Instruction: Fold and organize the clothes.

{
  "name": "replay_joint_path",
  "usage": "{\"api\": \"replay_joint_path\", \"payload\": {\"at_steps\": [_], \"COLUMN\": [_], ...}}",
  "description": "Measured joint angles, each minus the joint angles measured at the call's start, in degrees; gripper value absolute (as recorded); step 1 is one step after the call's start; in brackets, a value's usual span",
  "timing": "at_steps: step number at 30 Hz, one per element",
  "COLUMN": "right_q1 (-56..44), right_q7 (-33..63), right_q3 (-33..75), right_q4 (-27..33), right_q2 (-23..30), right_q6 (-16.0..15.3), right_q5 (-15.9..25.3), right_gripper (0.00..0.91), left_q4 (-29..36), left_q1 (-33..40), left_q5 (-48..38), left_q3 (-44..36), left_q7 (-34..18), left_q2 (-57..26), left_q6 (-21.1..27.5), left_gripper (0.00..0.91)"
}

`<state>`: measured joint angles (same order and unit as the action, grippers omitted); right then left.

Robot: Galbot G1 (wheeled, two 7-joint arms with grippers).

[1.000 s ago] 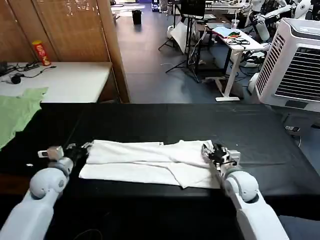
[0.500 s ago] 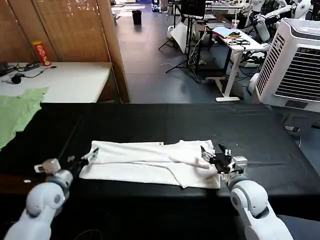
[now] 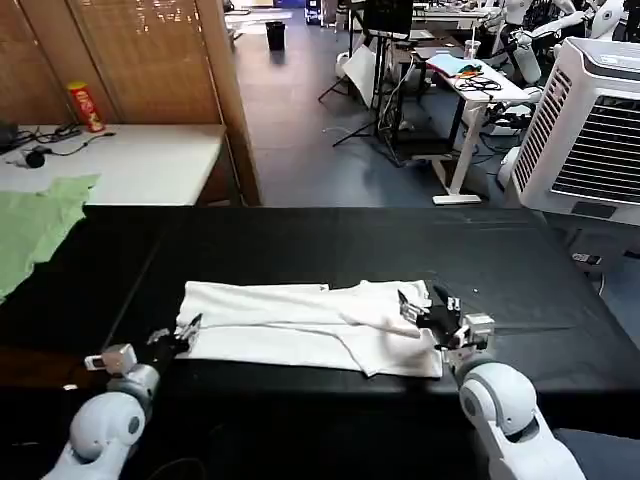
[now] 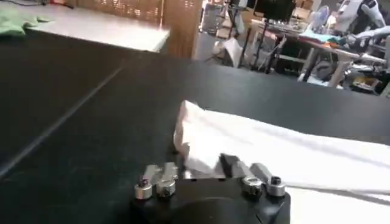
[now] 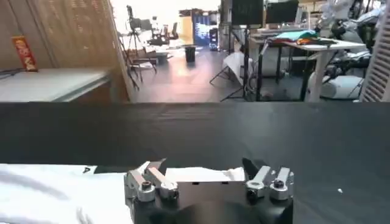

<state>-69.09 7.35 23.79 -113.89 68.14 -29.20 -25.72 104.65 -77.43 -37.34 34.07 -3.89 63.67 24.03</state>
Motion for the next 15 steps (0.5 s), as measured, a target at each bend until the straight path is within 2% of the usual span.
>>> {"api": "replay_joint_path", "payload": {"at_steps": [3,6,12,15], "right_q1": [0.02,-0.17,-0.99,-1.47], "right_q7": [-0.01,0.0,-0.01,-0.02], "right_q3": [0.0,0.35,1.67,1.89], "right_q4": [-0.11,-0.53,-1.78,-2.09], "right_q2": [0.17,0.28,-0.4,-0.07], "right_q6": [0.0,0.0,-0.01,-0.01], "right_q5": [0.08,0.71,0.73,0.76], "right_gripper": [0.878,0.878,0.878,0.878], "left_q4": [-0.34,-1.09,-3.41,-5.29], "left_q1": [0.34,0.51,0.3,0.16], "left_q5": [1.23,5.2,17.76,20.15], "left_q3": [-0.14,-0.45,0.8,2.2], "left_q7": [0.86,2.73,3.72,3.22], "left_q2": [-0.2,-0.83,-4.17,-8.54], "left_q6": [0.17,-1.75,-7.03,-10.59], "left_gripper": [0.0,0.0,0.0,0.0]}}
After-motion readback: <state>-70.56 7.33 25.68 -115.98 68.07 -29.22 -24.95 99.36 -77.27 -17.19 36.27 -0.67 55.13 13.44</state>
